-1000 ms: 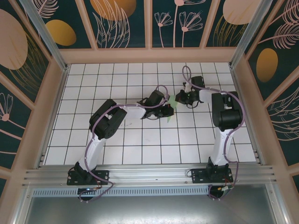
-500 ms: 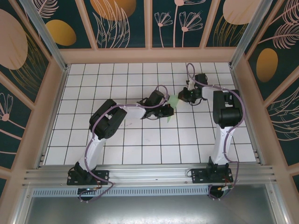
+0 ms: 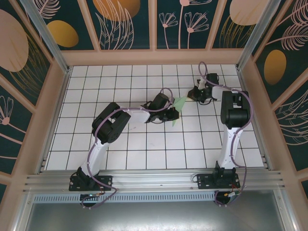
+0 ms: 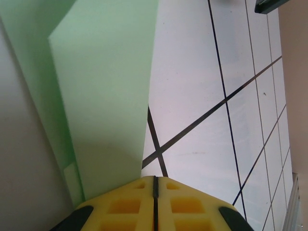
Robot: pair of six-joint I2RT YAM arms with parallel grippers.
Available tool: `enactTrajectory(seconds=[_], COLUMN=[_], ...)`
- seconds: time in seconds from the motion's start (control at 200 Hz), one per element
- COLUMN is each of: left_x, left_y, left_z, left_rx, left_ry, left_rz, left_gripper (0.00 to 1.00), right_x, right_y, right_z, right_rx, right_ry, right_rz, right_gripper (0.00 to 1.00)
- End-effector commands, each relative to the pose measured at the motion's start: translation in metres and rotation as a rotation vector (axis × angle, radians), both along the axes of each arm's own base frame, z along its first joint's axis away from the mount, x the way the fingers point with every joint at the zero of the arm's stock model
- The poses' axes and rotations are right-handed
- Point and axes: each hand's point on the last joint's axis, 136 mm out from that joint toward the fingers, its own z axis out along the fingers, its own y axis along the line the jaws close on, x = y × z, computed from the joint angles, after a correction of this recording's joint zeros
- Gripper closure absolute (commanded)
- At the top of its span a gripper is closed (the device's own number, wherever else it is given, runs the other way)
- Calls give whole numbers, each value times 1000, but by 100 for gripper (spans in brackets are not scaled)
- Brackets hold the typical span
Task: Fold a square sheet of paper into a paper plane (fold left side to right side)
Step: Fold the wing for the fifth time at the center of the table, then pick up the paper plane at the center of the table.
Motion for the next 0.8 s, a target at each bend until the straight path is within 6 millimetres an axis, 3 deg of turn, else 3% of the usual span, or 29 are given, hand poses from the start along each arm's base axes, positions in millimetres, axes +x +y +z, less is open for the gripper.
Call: enactTrajectory(seconds=[0.0,0.085,0.235,0.295,0.38,0.475,0.57,0.64,0.656,0.796], left_x=[-35,-28,-12,-7,-5,-5,-6,-6,-9,-16], left_y=[26,15,7,15,39,79,121,146,152,184], left_z=[-50,-15,74,112,149,161,170,177,170,173], left_rx=[117,50,-71,-116,-154,-133,-78,-21,2,72], left_ry=[166,100,-64,-131,-199,-232,-281,-326,-323,-370], left_rz=[-3,-23,-46,-36,0,89,205,290,302,393], left_gripper=[90,86,73,67,61,56,50,46,44,41], right_x=[19,19,8,-1,-20,-46,-72,-89,-92,-113], right_y=[-17,-22,-35,-39,-37,-24,0,18,22,45], right_z=[12,35,80,99,116,127,124,115,112,82], right_rx=[-47,-59,-118,-133,-156,-190,-232,-273,-278,-294], right_ry=[-56,-101,-182,-208,-223,-224,-197,-166,-156,-84], right_rz=[-53,-73,-136,-168,-207,-232,-231,-232,-233,-248], right_gripper=[100,100,86,80,72,62,51,41,39,35])
